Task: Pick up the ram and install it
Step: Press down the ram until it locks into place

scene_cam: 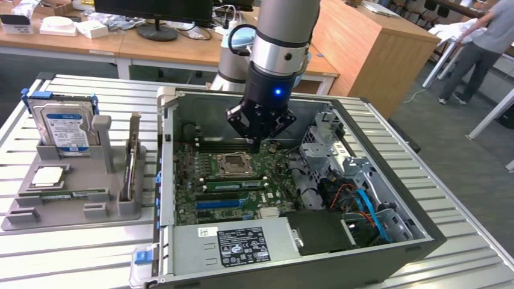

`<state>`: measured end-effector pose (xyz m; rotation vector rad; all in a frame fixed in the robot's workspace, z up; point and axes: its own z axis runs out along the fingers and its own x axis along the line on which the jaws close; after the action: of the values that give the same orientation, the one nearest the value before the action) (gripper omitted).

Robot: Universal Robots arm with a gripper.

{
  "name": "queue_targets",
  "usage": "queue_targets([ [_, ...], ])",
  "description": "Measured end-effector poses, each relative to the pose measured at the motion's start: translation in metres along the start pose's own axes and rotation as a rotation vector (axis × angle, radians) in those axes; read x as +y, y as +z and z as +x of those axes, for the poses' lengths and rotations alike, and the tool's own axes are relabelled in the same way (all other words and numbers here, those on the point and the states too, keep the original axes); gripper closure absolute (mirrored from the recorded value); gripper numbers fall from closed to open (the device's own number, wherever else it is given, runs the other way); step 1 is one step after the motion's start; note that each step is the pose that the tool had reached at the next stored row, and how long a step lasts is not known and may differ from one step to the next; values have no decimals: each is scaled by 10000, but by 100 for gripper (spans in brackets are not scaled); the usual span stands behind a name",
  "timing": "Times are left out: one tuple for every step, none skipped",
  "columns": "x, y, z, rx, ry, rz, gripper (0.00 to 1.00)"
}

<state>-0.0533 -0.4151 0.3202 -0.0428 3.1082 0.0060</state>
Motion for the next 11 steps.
queue_targets([
  [0,2,1,15,101,4,90],
  [0,2,2,26,135,2,90],
  [-1,2,2,32,136,-9,90],
  [-1,3,1,36,135,-40,90],
  [0,5,3,37,138,-80,90],
  [0,6,3,39,139,-134,90],
  [0,8,3,43,140,-195,90],
  [0,9,4,47,144,-231,90],
  [0,10,4,50,145,-234,90],
  [0,10,4,54,146,-234,90],
  [0,9,4,61,145,-236,90],
])
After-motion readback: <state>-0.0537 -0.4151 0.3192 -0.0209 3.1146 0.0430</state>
